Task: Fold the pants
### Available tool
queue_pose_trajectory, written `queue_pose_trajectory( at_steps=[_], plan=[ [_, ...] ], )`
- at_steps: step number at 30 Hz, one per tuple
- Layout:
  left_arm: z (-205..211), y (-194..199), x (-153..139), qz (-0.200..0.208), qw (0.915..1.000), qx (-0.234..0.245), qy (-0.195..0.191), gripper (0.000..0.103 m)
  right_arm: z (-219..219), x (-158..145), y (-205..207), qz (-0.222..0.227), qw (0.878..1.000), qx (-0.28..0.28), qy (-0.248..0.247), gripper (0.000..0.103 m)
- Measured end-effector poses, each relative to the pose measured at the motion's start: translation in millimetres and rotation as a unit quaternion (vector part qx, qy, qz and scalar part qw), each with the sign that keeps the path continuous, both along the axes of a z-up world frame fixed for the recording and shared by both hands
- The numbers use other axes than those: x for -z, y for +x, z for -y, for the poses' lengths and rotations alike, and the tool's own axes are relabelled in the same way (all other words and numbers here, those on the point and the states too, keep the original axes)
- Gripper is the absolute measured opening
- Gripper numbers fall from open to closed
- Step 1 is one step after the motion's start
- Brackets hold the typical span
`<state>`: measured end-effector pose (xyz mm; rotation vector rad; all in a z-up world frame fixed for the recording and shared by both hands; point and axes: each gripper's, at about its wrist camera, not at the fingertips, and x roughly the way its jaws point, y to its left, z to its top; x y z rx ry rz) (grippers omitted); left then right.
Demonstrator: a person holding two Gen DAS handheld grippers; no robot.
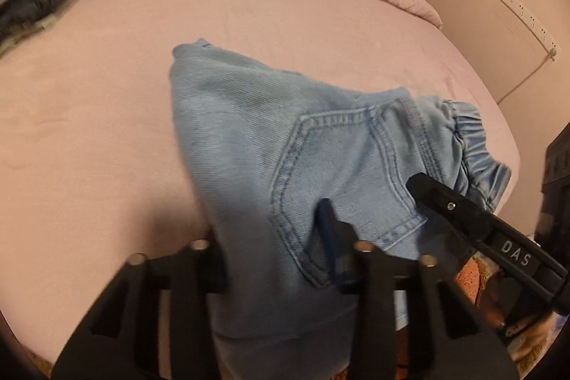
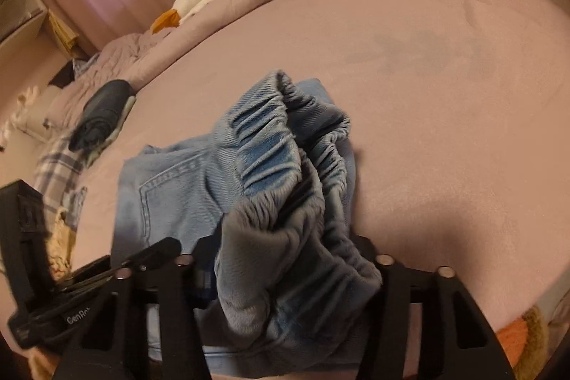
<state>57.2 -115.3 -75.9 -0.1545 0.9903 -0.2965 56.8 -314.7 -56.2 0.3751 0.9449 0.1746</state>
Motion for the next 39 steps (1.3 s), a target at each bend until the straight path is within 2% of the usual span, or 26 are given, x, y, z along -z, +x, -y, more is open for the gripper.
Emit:
queue_pose_trajectory(
  at_steps=[2,8,12,20,25,30,36,39],
  plan=[
    [-5.3,-6.0,-8.5,0.005,0.9999,0.001,-0.016,0.027,-3.9,-9.5,-4.6,0.010,1.000,0.005,-0.010,0.048],
    [-32.3,-26.5,-38.7,0.029,0.9973,-0.001,-0.068,0.021,-16.6,-35.3,-15.2,0.036,0.999,-0.001,-0.016,0.047],
    [-49.3,-27.9,-62.7,0.058,0.9954,-0.007,-0.075,0.020,-29.7,-53.1,-14.5,0.059,0.998,-0.012,-0.012,0.047],
    [-73.3,-13.6,-85.2,0.085,0.9930,-0.026,-0.078,0.020,-64.0,-81.3,6.5,0.090,0.995,-0.030,-0.036,0.047],
    [-87.8,2.2,-84.0,0.088,0.9932,-0.039,-0.066,0.021,-83.3,-80.2,23.0,0.090,0.993,-0.041,-0.056,0.047],
    [-100.4,23.1,-68.1,0.072,0.9941,-0.046,-0.066,0.021,-95.7,-70.2,42.7,0.078,0.994,-0.054,-0.063,0.047],
    [-105.6,53.0,-41.8,0.042,0.9956,-0.061,-0.058,0.022,-104.1,-46.3,66.6,0.045,0.995,-0.058,-0.068,0.047],
    [-104.5,62.2,-28.4,0.028,0.9964,-0.064,-0.047,0.018,-104.4,-29.8,77.1,0.019,0.996,-0.057,-0.069,0.047]
  ],
)
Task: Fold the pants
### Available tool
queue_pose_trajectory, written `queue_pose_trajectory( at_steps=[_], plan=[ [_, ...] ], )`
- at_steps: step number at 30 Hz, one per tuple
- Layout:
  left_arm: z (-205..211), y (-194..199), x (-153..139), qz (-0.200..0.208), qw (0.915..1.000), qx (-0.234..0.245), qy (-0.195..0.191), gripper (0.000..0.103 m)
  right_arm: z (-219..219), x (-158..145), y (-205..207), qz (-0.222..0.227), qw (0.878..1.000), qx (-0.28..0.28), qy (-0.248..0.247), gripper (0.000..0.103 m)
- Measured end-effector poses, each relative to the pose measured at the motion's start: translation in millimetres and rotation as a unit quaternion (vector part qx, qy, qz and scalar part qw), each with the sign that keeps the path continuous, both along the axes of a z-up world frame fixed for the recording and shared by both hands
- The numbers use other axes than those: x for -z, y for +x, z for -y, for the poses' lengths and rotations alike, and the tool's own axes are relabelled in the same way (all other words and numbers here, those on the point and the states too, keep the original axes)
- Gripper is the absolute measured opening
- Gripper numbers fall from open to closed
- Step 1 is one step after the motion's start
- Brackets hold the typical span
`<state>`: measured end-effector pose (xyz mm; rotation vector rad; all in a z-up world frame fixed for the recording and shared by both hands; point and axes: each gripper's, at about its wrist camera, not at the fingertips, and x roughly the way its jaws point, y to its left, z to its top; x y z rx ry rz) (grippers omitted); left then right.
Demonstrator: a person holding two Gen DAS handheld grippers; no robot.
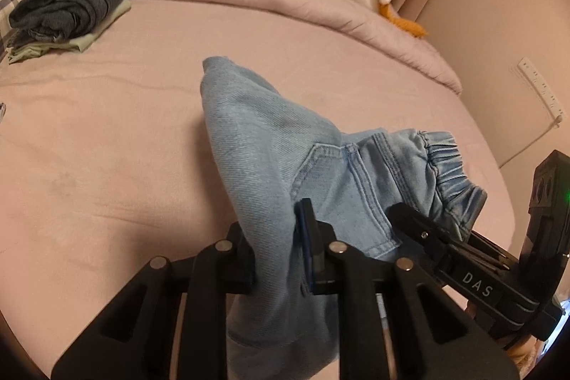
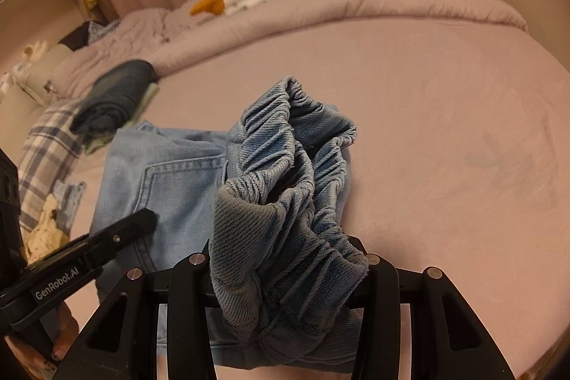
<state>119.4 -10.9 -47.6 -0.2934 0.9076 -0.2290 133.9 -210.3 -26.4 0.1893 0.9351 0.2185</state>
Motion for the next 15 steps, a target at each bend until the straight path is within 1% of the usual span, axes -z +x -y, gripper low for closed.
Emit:
queue_pose_trajectory(
  at_steps=[2,4,7,9,12,14,15],
  plan=[
    [-0.8,4.4,10.5,-0.012,0.9998,-0.010,0.008,0.019,2.6,11.8,5.0,-0.017,1.000,0.001,0.000,0.047],
    [-2.9,6.7,16.2,-0.017,0.9997,-0.017,0.010,0.020,4.9,18.9,7.1,-0.024,1.000,0.000,-0.002,0.048],
    [-7.7,9.4,20.5,-0.028,0.9993,-0.022,0.006,0.022,7.2,19.8,6.5,-0.023,1.000,-0.002,-0.002,0.049],
    [-7.8,9.6,23.2,-0.033,0.9991,-0.025,0.012,0.023,7.8,21.3,5.8,-0.026,1.000,-0.003,-0.005,0.051],
    [-6.0,6.6,26.4,-0.034,0.9985,-0.033,0.029,0.029,8.9,25.0,5.3,-0.027,1.000,-0.002,-0.008,0.054],
    [-6.6,2.4,27.0,-0.037,0.9979,-0.042,0.032,0.037,13.2,26.5,3.8,-0.031,1.000,-0.001,-0.002,0.055],
    [-6.1,-1.1,26.5,-0.040,0.9975,-0.043,0.039,0.039,14.9,26.9,3.0,-0.034,0.999,0.001,0.001,0.057]
  ],
)
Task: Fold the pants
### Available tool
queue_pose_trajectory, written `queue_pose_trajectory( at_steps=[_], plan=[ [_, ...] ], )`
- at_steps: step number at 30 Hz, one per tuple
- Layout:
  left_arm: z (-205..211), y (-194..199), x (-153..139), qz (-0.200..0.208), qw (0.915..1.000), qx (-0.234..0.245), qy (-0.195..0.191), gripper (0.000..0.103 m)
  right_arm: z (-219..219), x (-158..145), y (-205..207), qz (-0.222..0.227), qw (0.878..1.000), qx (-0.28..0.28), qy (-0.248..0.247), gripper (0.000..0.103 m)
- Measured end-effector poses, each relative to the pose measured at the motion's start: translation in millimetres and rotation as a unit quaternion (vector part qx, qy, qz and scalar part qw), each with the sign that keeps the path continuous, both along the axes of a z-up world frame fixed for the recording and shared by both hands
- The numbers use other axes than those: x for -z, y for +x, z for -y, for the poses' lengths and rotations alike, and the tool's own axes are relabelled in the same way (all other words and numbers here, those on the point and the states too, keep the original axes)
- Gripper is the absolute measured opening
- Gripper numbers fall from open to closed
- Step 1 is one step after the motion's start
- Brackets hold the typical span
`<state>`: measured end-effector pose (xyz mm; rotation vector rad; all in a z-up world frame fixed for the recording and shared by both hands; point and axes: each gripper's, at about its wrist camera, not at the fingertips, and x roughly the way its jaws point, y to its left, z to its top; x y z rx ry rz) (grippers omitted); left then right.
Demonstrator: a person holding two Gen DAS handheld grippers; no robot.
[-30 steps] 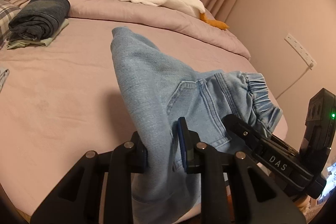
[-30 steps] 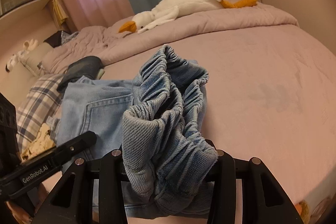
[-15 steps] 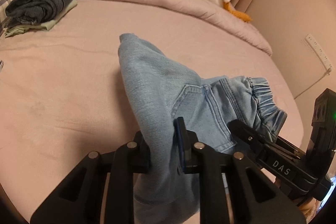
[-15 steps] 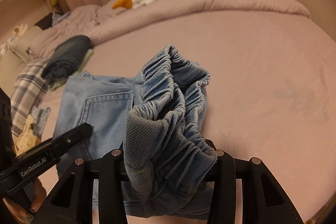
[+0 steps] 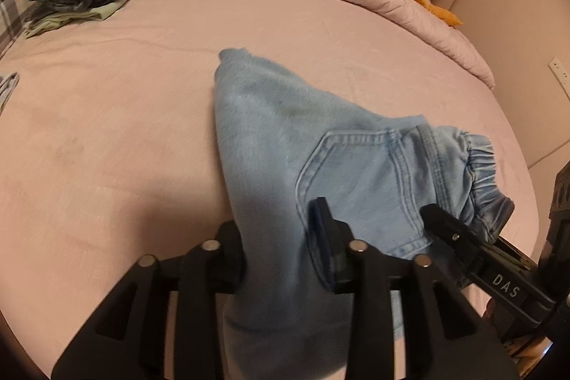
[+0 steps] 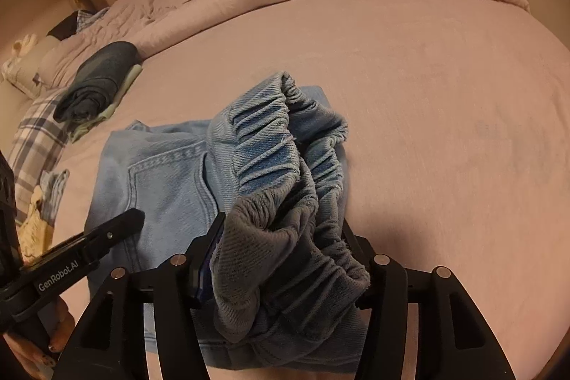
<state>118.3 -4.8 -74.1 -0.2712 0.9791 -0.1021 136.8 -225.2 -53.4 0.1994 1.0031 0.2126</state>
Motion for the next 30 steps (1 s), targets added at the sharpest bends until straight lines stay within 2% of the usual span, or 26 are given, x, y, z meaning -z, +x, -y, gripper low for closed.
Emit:
queue_pose_trajectory(
  at_steps=[1,3,6,9,10,11,14,19,22,30],
  plan=[
    [0.7,-3.1,-0.4,-0.001,1.0000,0.002,0.005,0.041,1.3,-0.1,-0.9,-0.004,1.000,0.003,-0.001,0.059],
    [1.0,-13.2,-3.1,-0.004,0.9999,0.005,0.011,0.044,4.6,-0.6,-4.8,-0.006,1.000,0.011,-0.010,0.070],
    [0.5,-29.1,-11.1,-0.004,0.9998,0.002,0.019,0.051,9.8,-4.5,-13.0,-0.003,1.000,0.020,-0.018,0.072],
    [1.7,-52.2,-32.0,0.028,0.9992,-0.003,0.026,0.074,13.2,-15.4,-25.0,0.004,1.000,0.020,-0.020,0.072],
    [2.5,-59.3,-38.9,0.042,0.9987,-0.004,0.028,0.085,14.2,-22.6,-31.0,0.016,0.999,0.019,-0.020,0.072],
    [3.9,-69.0,-48.5,0.061,0.9976,-0.005,0.032,0.091,14.4,-29.7,-35.6,0.027,0.999,0.021,-0.021,0.073],
    [7.8,-96.0,-70.9,0.099,0.9941,-0.007,0.044,0.100,19.7,-58.0,-56.1,0.073,0.997,0.030,-0.015,0.087],
    [13.0,-125.2,-91.3,0.126,0.9905,-0.013,0.054,0.102,26.4,-92.9,-83.0,0.128,0.991,0.033,0.005,0.094],
    [14.9,-136.9,-91.9,0.129,0.9894,-0.023,0.063,0.102,27.0,-99.8,-94.9,0.150,0.988,0.031,0.003,0.095],
    [17.3,-152.0,-87.7,0.115,0.9917,-0.024,0.053,0.102,24.7,-97.0,-106.0,0.146,0.988,0.045,-0.012,0.095]
  ],
)
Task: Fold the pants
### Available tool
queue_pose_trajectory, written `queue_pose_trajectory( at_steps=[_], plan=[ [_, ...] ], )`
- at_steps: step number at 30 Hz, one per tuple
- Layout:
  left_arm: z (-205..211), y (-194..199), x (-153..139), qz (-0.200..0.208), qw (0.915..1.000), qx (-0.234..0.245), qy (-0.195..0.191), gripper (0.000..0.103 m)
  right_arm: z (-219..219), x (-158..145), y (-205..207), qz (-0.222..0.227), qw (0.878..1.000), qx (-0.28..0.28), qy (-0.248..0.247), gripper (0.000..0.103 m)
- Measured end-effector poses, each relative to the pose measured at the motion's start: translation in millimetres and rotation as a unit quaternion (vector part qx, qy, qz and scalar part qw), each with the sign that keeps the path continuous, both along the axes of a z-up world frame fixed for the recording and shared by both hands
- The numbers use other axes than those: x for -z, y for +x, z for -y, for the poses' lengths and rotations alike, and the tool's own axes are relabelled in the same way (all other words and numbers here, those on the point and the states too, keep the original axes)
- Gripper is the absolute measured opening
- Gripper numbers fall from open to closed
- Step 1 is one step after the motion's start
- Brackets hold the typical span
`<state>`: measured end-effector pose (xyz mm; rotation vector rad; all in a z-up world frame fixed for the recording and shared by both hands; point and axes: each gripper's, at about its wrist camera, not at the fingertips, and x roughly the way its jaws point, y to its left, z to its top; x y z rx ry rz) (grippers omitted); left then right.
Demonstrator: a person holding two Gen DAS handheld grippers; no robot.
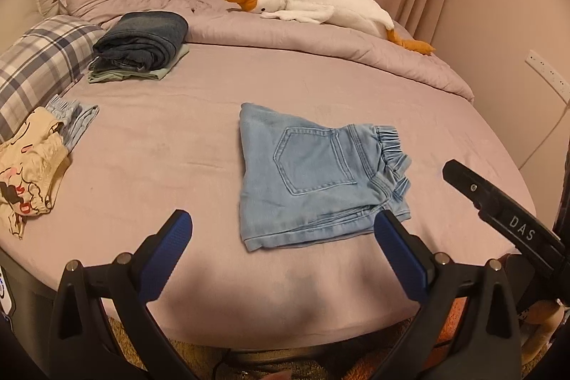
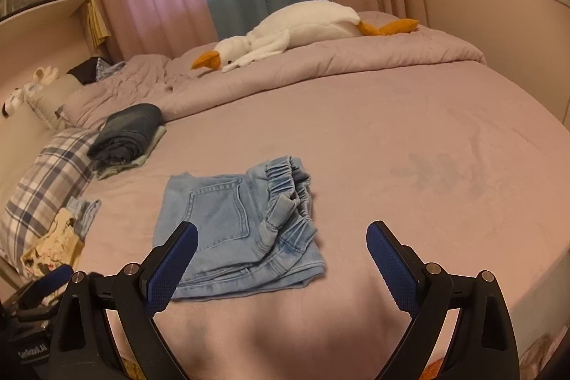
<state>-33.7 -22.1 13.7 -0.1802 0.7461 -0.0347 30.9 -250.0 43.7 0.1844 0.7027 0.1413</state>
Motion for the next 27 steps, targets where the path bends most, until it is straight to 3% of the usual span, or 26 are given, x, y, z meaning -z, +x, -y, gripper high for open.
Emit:
queue_pose_trajectory(
  at_steps=[13,27],
  plan=[
    [-3.7,-2.7,-3.6,0.004,0.9999,0.005,-0.016,0.102,-13.1,3.1,-1.9,-0.001,1.000,-0.007,-0.017,0.095],
    [3.6,2.5,-0.6,-0.006,0.9999,0.010,-0.009,0.102,-10.6,11.1,3.5,-0.017,1.000,0.004,-0.019,0.095]
  ],
)
